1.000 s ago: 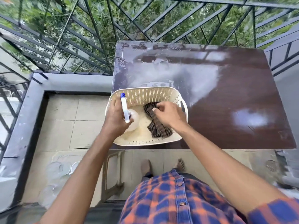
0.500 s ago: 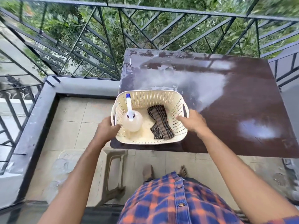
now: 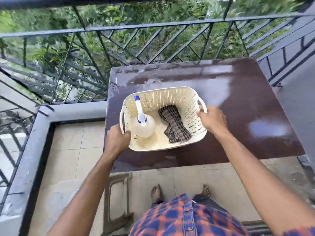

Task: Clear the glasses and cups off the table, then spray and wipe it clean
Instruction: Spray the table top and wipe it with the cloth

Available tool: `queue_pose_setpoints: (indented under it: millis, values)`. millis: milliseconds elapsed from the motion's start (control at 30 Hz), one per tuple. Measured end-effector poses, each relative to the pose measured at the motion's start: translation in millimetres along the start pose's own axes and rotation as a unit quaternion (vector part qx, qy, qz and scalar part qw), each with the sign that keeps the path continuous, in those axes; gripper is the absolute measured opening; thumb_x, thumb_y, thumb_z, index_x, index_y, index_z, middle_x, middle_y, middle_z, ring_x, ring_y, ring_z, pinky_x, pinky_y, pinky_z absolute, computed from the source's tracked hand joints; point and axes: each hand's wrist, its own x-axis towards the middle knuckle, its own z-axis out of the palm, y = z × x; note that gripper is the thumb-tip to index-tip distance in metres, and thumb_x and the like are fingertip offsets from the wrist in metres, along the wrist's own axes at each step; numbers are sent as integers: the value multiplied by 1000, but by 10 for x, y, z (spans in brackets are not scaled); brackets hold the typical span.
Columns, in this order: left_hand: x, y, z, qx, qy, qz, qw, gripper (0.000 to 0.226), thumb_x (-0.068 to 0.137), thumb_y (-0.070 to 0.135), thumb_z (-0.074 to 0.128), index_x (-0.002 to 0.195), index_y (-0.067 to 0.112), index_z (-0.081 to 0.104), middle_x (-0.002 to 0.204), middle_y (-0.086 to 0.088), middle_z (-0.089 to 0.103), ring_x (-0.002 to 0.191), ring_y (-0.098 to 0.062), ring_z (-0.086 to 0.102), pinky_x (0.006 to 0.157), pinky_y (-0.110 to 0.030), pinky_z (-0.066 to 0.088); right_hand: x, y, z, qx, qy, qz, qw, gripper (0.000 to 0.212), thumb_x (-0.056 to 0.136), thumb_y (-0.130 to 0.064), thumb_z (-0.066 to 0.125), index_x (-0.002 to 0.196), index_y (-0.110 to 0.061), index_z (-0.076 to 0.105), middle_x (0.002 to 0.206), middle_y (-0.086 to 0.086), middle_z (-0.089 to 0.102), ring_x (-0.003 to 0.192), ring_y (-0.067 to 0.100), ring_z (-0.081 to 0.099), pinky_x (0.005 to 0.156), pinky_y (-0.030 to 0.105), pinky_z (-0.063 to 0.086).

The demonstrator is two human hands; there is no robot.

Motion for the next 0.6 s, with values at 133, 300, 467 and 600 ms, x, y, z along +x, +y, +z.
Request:
queue_pose_setpoints:
  millis: [133, 300, 467, 600]
  values:
    - [-102, 629, 465, 1, -25, 32, 999, 23, 88, 7, 62, 107, 1, 74, 108, -24, 74, 105, -43, 66, 79, -38, 47, 271, 454, -569, 26, 44, 26, 998, 28, 89, -36, 68, 112, -22, 74, 116, 13, 72, 113, 39, 62, 93, 40, 46]
    - [-349, 1428, 1288, -8, -82, 55, 995, 28, 84, 19, 55, 102, 5, 71, 99, -18, 74, 97, -42, 65, 72, -36, 45, 604, 1324, -1269, 26, 88, 44, 995, 29, 86, -34, 70, 113, -26, 74, 109, 13, 74, 106, 38, 65, 91, 41, 51]
    - [-660, 2100, 2126, -10, -119, 60, 991, 30, 81, 26, 52, 93, 2, 66, 95, -20, 72, 93, -43, 65, 76, -43, 51, 870, 2207, -1888, 27, 103, 72, 992, 25, 87, -28, 68, 110, -23, 76, 117, 14, 71, 109, 36, 64, 85, 35, 46]
    - [-870, 2473, 2627, -8, -139, 67, 988, 20, 87, 18, 55, 95, 4, 66, 96, -19, 73, 94, -44, 66, 78, -46, 54, 1010, 2776, -2203, 23, 112, 93, 989, 24, 87, -28, 70, 110, -23, 76, 107, 14, 74, 104, 37, 66, 84, 34, 47]
